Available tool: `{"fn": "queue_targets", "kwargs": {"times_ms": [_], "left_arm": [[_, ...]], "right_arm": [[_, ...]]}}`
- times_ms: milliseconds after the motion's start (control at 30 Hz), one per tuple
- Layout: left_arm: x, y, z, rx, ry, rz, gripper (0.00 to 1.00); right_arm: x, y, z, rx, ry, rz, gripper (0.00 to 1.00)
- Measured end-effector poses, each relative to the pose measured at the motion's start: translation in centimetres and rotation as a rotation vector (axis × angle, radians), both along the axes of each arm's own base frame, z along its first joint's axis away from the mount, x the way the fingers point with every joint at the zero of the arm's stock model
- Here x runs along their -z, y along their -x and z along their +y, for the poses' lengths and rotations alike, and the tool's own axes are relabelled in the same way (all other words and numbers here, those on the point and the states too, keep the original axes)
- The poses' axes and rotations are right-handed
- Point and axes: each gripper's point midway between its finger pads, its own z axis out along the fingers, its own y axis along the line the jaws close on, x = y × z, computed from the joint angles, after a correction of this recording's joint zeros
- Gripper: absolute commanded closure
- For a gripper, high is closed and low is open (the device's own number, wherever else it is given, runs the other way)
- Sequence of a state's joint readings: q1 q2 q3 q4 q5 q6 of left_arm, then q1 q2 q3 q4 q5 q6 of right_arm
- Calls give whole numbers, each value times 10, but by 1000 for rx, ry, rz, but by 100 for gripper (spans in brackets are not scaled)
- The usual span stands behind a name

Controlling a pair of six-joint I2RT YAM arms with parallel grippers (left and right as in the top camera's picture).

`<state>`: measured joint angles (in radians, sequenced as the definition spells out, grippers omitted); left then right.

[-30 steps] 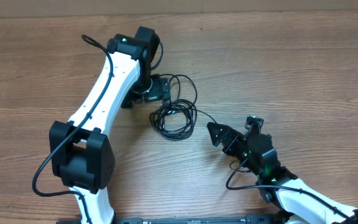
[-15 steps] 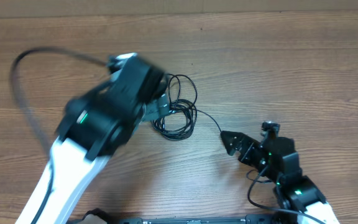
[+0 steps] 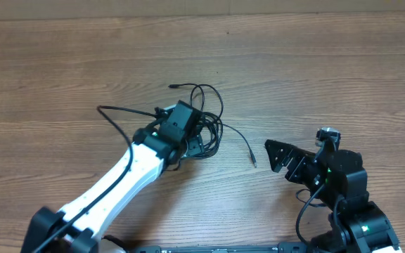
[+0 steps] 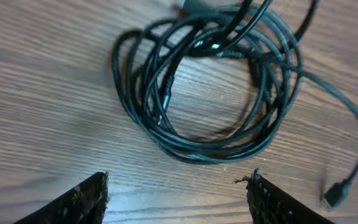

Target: Untangle cables

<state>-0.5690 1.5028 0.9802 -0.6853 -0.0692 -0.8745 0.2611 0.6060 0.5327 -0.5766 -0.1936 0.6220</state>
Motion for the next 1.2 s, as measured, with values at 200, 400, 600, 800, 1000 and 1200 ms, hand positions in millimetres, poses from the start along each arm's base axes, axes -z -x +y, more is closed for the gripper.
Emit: {"fn": "queue_targets", "kwargs": {"times_ms": [200, 400, 600, 800, 1000, 1200], "left_arm": [[48, 3, -5, -123, 9, 142, 37], [67, 2, 3, -336, 80, 242, 75], [66, -6, 5, -420, 123, 239, 96], [62, -5, 9, -324, 106, 243, 96], [14, -24, 5, -131, 148, 103, 96], [-47, -36, -4, 25, 198, -86, 96]], "right_arm": [[7, -1, 1, -7, 15, 25, 0], [27, -3, 6, -35, 22, 114, 0], [51, -6, 14, -64, 22, 212, 0], [61, -16, 35, -147, -42, 249, 0], [48, -30, 59, -251, -137, 180, 8], [17, -45, 84, -280, -259, 83, 13]]}}
